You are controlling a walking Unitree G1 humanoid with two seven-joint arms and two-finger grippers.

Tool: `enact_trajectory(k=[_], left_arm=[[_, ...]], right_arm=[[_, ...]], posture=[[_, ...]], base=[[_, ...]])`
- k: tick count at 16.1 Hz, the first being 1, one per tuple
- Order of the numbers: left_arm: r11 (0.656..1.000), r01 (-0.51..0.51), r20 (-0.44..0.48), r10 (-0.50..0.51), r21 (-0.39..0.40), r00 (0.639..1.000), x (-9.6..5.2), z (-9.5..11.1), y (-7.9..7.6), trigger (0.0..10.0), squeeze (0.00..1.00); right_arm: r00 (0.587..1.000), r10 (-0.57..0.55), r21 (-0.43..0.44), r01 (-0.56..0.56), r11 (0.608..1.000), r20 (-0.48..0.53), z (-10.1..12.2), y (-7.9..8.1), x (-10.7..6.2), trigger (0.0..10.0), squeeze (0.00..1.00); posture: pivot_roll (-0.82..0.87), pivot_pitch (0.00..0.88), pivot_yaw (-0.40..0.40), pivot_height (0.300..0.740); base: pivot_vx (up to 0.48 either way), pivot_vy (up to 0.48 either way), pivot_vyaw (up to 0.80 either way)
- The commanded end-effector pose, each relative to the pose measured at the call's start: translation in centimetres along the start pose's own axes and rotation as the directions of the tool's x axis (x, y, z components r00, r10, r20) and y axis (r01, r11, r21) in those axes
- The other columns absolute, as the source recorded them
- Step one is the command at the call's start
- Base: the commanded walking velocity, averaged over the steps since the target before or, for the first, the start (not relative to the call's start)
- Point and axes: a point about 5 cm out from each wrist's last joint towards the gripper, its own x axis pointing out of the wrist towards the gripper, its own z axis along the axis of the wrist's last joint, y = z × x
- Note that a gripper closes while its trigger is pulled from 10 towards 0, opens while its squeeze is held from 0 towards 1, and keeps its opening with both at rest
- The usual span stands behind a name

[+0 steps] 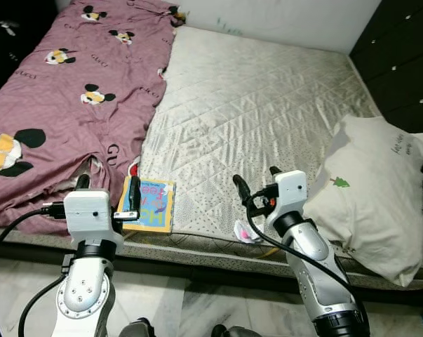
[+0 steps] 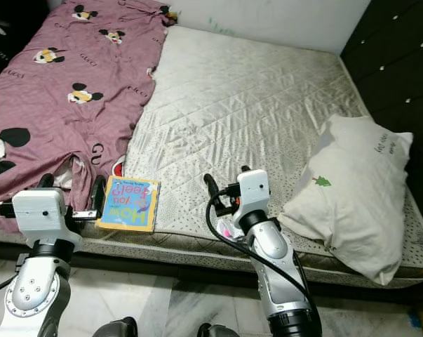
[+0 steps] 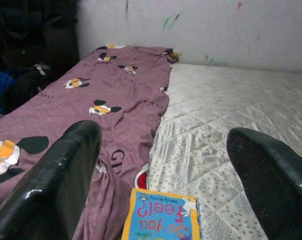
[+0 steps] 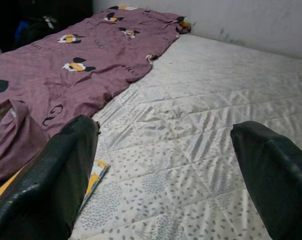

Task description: Clean up the room

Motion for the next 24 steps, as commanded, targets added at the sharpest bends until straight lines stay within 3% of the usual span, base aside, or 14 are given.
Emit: enact_trajectory(k=[1, 11, 24], left_arm=[[1.000, 0.006, -0.005, -0.005, 0.006, 1.000, -0.11, -0.08, -0.08, 10.0, 0.00], [0.999, 0.042, -0.008, -0.042, -0.006, 0.999, -0.23, 0.06, -0.27, 10.0, 0.00], [1.000, -0.017, -0.007, 0.018, 0.018, 1.000, -0.03, 0.06, 0.09, 10.0, 0.00]], right_arm=[[1.000, -0.013, 0.009, 0.013, 1.000, -0.004, -0.15, -0.38, -0.21, 10.0, 0.00], [1.000, 0.008, 0.039, -0.007, 0.999, -0.011, -0.32, -0.08, -0.34, 10.0, 0.00], [1.000, 0.028, 0.038, -0.028, 0.999, -0.009, -0.22, 0.12, -0.26, 10.0, 0.00]], posture=[[0.06, 0.158, -0.122, 0.740], [0.07, 0.179, -0.122, 0.740], [0.06, 0.196, -0.126, 0.572]], base=[[0.000, 0.000, 0.00], [0.000, 0.000, 0.00], [0.000, 0.000, 0.00]])
